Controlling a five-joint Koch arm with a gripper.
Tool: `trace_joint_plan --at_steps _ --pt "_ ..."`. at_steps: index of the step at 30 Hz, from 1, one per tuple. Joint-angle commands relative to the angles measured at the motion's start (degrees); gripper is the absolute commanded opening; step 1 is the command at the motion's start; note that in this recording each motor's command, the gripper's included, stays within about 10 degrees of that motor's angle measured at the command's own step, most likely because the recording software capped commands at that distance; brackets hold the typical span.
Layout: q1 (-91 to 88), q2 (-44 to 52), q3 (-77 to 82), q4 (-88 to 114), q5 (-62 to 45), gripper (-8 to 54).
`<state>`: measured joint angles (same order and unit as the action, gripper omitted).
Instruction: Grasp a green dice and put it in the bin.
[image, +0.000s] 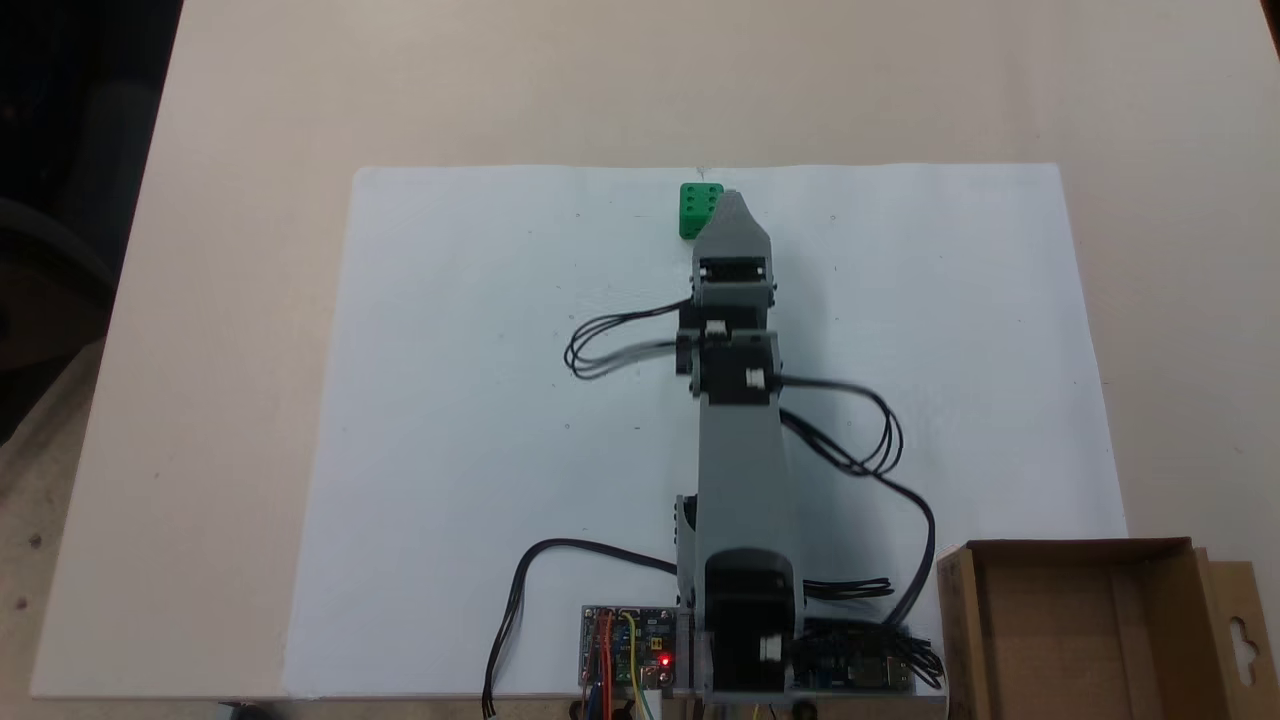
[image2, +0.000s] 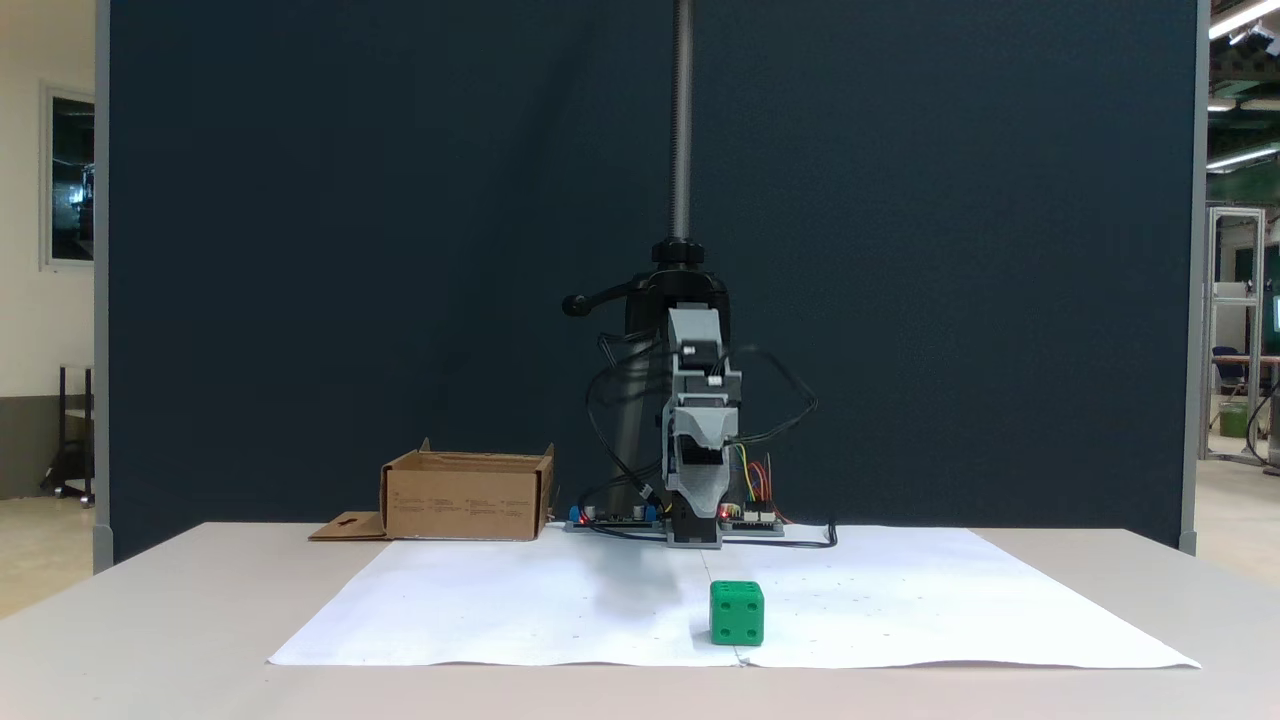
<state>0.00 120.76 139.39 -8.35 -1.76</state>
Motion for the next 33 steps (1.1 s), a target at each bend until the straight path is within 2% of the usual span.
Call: trace_joint_plan --at_steps 1,5,9,14,27,33 --pt "1.1 -0.6 -5.5 9.3 -2.2 40.2" --pt "1.3 -4.3 -12.5 20.5 -2.2 40.3" --pt "0.7 -16.7 -29.5 35.8 -2.1 41.7" --pt "-1.0 -25.9 -40.9 49.1 -2.0 41.7" --pt "-3.3 -46.2 -67.2 66.8 5.4 41.7" --pt "-3.6 -52.6 -78.0 71.2 7.2 41.5"
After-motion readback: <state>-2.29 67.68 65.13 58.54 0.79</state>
